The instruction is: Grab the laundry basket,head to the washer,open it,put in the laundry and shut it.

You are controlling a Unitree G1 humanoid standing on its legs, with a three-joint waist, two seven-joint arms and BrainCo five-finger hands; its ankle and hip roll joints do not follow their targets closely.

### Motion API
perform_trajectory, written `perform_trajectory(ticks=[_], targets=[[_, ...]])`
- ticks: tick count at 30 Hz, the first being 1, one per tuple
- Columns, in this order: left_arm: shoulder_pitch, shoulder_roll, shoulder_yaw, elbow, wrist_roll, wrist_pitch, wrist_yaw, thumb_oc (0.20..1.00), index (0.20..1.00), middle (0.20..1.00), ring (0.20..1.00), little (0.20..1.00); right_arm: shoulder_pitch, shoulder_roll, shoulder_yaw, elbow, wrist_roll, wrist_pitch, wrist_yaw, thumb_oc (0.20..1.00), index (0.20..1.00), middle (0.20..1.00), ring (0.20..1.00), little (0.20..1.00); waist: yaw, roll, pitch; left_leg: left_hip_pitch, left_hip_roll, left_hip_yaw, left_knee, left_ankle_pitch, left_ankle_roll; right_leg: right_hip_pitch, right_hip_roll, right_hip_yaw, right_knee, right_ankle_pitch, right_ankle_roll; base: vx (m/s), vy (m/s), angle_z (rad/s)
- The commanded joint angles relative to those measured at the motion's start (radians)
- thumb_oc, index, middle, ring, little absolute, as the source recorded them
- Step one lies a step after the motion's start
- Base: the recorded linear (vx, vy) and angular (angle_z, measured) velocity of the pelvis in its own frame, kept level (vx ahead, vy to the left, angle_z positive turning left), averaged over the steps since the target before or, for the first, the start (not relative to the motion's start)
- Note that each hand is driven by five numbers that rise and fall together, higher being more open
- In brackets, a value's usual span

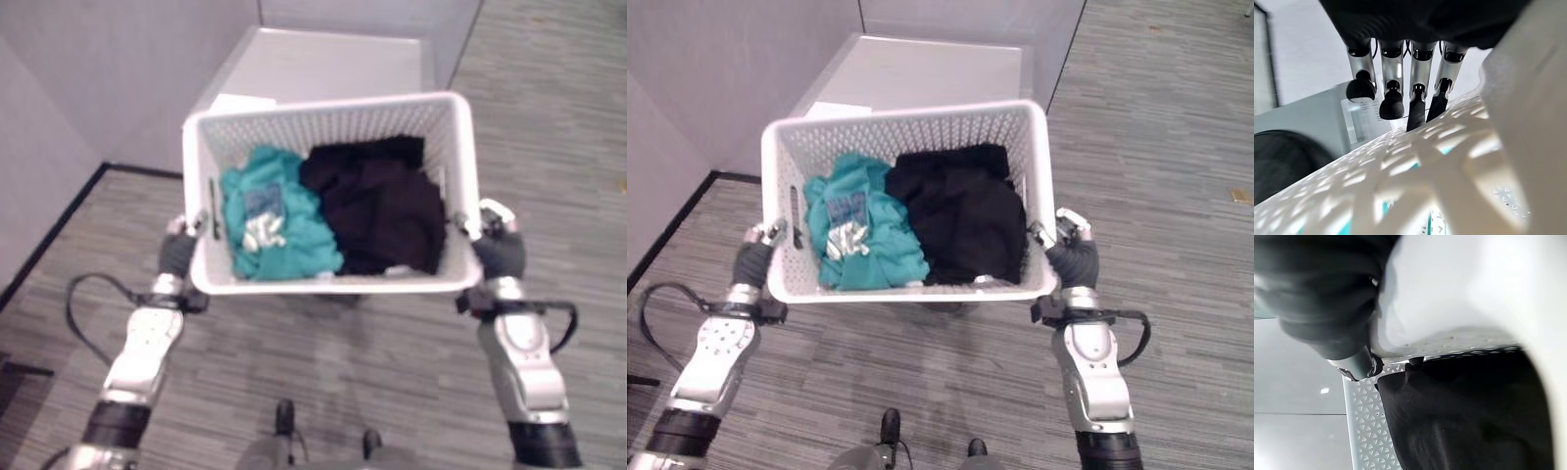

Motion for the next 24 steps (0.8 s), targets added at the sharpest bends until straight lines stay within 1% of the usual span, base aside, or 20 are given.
perform_trajectory(ticks=[1,2,3,4,5,6,7,8,10,11,12,13,14,16,19,20,21,22,23,24], targets=[[-0.110,0.121,0.241,0.098,-0.110,-0.035,0.164,0.200,0.200,0.200,0.200,0.200,-0.012,-0.105,-0.193,-0.086,0.052,-0.156,-0.055,0.200,0.200,0.200,0.200,0.200,-0.016,-0.014,-0.082,-0.018,0.167,0.017,0.186,-0.144,-0.064,-0.103,0.051,0.056,0.120,-0.068,-0.072,0.03,-0.210,0.16],[-0.115,0.121,0.238,0.101,-0.111,-0.036,0.164,0.200,0.200,0.200,0.200,0.200,-0.013,-0.105,-0.196,-0.085,0.053,-0.157,-0.055,0.200,0.200,0.200,0.200,0.200,-0.016,-0.014,-0.077,-0.026,0.168,0.013,0.193,-0.137,-0.066,-0.107,0.053,0.054,0.123,-0.062,-0.074,0.09,-0.310,0.33],[-0.148,0.128,0.205,0.117,-0.122,-0.030,0.157,0.200,0.200,0.200,0.200,0.200,-0.026,-0.135,-0.199,-0.073,0.050,-0.161,-0.068,0.200,0.200,0.200,0.200,0.200,-0.013,-0.028,-0.058,-0.062,0.196,0.002,0.298,-0.076,-0.081,-0.080,0.081,0.042,0.125,-0.075,-0.097,0.01,-0.181,0.34],[-0.153,0.128,0.202,0.119,-0.123,-0.030,0.157,0.200,0.200,0.200,0.200,0.200,-0.029,-0.137,-0.201,-0.070,0.050,-0.162,-0.069,0.200,0.200,0.200,0.200,0.200,-0.014,-0.026,-0.054,-0.070,0.197,-0.004,0.312,-0.078,-0.083,-0.080,0.084,0.039,0.125,-0.073,-0.099,0.07,-0.261,0.37],[-0.165,0.131,0.190,0.123,-0.131,-0.027,0.155,0.200,0.200,0.200,0.200,0.200,-0.041,-0.152,-0.197,-0.064,0.051,-0.159,-0.073,0.200,0.200,0.200,0.200,0.200,-0.008,-0.035,-0.043,-0.098,0.196,-0.012,0.377,-0.050,-0.072,-0.068,0.092,0.039,0.125,-0.072,-0.108,0.03,-0.126,0.32],[-0.185,0.137,0.175,0.128,-0.142,-0.024,0.151,0.200,0.200,0.200,0.200,0.200,-0.067,-0.171,-0.184,-0.048,0.056,-0.158,-0.077,0.200,0.200,0.200,0.200,0.200,-0.008,-0.037,-0.034,-0.127,0.188,-0.023,0.445,-0.075,-0.051,-0.060,0.097,0.032,0.124,-0.071,-0.114,0.05,-0.152,0.32],[-0.207,0.139,0.156,0.137,-0.154,-0.024,0.155,0.200,0.200,0.200,0.200,0.200,-0.088,-0.185,-0.168,-0.028,0.062,-0.158,-0.088,0.200,0.200,0.200,0.200,0.200,-0.005,-0.041,-0.025,-0.160,0.179,-0.023,0.498,-0.073,-0.040,-0.048,0.097,0.027,0.120,-0.078,-0.118,0.05,-0.071,0.29],[-0.230,0.143,0.139,0.144,-0.163,-0.024,0.156,0.200,0.200,0.200,0.200,0.200,-0.100,-0.198,-0.158,-0.019,0.075,-0.154,-0.087,0.200,0.200,0.200,0.200,0.200,-0.004,-0.041,-0.017,-0.195,0.175,-0.015,0.507,-0.067,-0.034,-0.039,0.096,0.015,0.116,-0.087,-0.119,0.05,-0.027,0.19],[-0.265,0.163,0.118,0.155,-0.172,-0.023,0.159,0.200,0.200,0.200,0.200,0.200,-0.131,-0.223,-0.136,-0.004,0.096,-0.150,-0.090,0.200,0.200,0.200,0.200,0.200,0.007,-0.042,-0.019,-0.242,0.144,-0.011,0.437,-0.104,-0.032,-0.026,0.093,0.014,0.102,-0.095,-0.114,0.14,0.042,0.31],[-0.291,0.177,0.099,0.165,-0.174,-0.023,0.160,0.200,0.200,0.200,0.200,0.200,-0.153,-0.238,-0.121,0.017,0.110,-0.150,-0.092,0.200,0.200,0.200,0.200,0.200,0.016,-0.047,-0.025,-0.256,0.123,-0.021,0.380,-0.093,-0.033,-0.017,0.088,0.018,0.087,-0.102,-0.107,0.23,0.090,0.25],[-0.314,0.190,0.081,0.175,-0.181,-0.022,0.157,0.200,0.200,0.200,0.200,0.200,-0.167,-0.249,-0.105,0.042,0.126,-0.148,-0.094,0.200,0.200,0.200,0.200,0.200,0.028,-0.048,-0.025,-0.287,0.106,-0.037,0.309,-0.063,-0.041,-0.007,0.089,0.022,0.083,-0.111,-0.101,0.24,0.098,0.15],[-0.332,0.203,0.073,0.181,-0.184,-0.025,0.156,0.200,0.200,0.200,0.200,0.200,-0.175,-0.256,-0.099,0.055,0.136,-0.144,-0.094,0.200,0.200,0.200,0.200,0.200,0.034,-0.049,-0.022,-0.310,0.096,-0.044,0.266,-0.048,-0.043,-0.001,0.087,0.027,0.084,-0.121,-0.099,0.22,0.106,0.09],[-0.351,0.213,0.062,0.186,-0.185,-0.028,0.158,0.200,0.200,0.200,0.200,0.200,-0.188,-0.256,-0.086,0.066,0.149,-0.142,-0.095,0.200,0.200,0.200,0.200,0.200,0.042,-0.053,-0.021,-0.337,0.085,-0.043,0.248,-0.036,-0.045,0.008,0.083,0.032,0.089,-0.134,-0.095,0.24,0.161,0.23],[-0.355,0.230,0.063,0.177,-0.185,-0.027,0.155,0.200,0.200,0.200,0.200,0.200,-0.202,-0.248,-0.061,0.075,0.156,-0.130,-0.079,0.200,0.200,0.200,0.200,0.200,0.053,-0.048,-0.047,-0.294,0.084,-0.037,0.214,-0.032,-0.038,0.013,0.068,0.043,0.119,-0.150,-0.077,0.33,0.244,-0.11],[-0.374,0.234,0.050,0.166,-0.180,-0.029,0.147,0.200,0.200,0.200,0.200,0.200,-0.195,-0.235,-0.052,0.069,0.156,-0.115,-0.060,0.200,0.200,0.200,0.200,0.200,0.061,-0.053,-0.066,-0.288,0.056,-0.017,0.258,-0.056,-0.022,0.017,0.020,0.046,0.170,-0.160,-0.050,0.27,0.219,-0.50],[-0.382,0.244,0.043,0.164,-0.179,-0.025,0.139,0.200,0.200,0.200,0.200,0.200,-0.194,-0.222,-0.037,0.075,0.152,-0.105,-0.049,0.200,0.200,0.200,0.200,0.200,0.071,-0.054,-0.078,-0.260,0.028,0.000,0.284,-0.096,0.006,-0.011,-0.011,0.061,0.273,-0.126,-0.022,0.41,0.355,-0.44],[-0.381,0.254,0.048,0.159,-0.177,-0.022,0.138,0.200,0.200,0.200,0.200,0.200,-0.198,-0.208,-0.026,0.077,0.145,-0.094,-0.042,0.200,0.200,0.200,0.200,0.200,0.073,-0.051,-0.074,-0.225,0.011,0.003,0.284,-0.116,0.029,-0.055,-0.020,0.088,0.368,-0.066,0.000,0.30,0.271,-0.62],[-0.380,0.254,0.048,0.159,-0.177,-0.022,0.138,0.200,0.200,0.200,0.200,0.200,-0.197,-0.208,-0.026,0.077,0.145,-0.094,-0.042,0.200,0.200,0.200,0.200,0.200,0.074,-0.052,-0.075,-0.225,0.011,0.005,0.284,-0.117,0.030,-0.057,-0.020,0.089,0.370,-0.067,0.000,0.26,0.328,-0.63],[-0.397,0.261,0.040,0.161,-0.168,-0.014,0.137,0.200,0.200,0.200,0.200,0.200,-0.216,-0.194,-0.010,0.102,0.121,-0.081,-0.039,0.200,0.200,0.200,0.200,0.200,0.053,-0.022,-0.045,-0.150,0.002,0.011,0.260,-0.146,0.072,-0.174,-0.018,0.107,0.578,0.056,0.027,0.16,0.236,-0.44],[-0.398,0.261,0.041,0.161,-0.168,-0.014,0.137,0.200,0.200,0.200,0.200,0.200,-0.218,-0.195,-0.010,0.104,0.120,-0.081,-0.039,0.200,0.200,0.200,0.200,0.200,0.055,-0.022,-0.044,-0.149,0.002,0.013,0.259,-0.146,0.073,-0.179,-0.018,0.110,0.585,0.054,0.027,0.22,0.302,-0.30]])
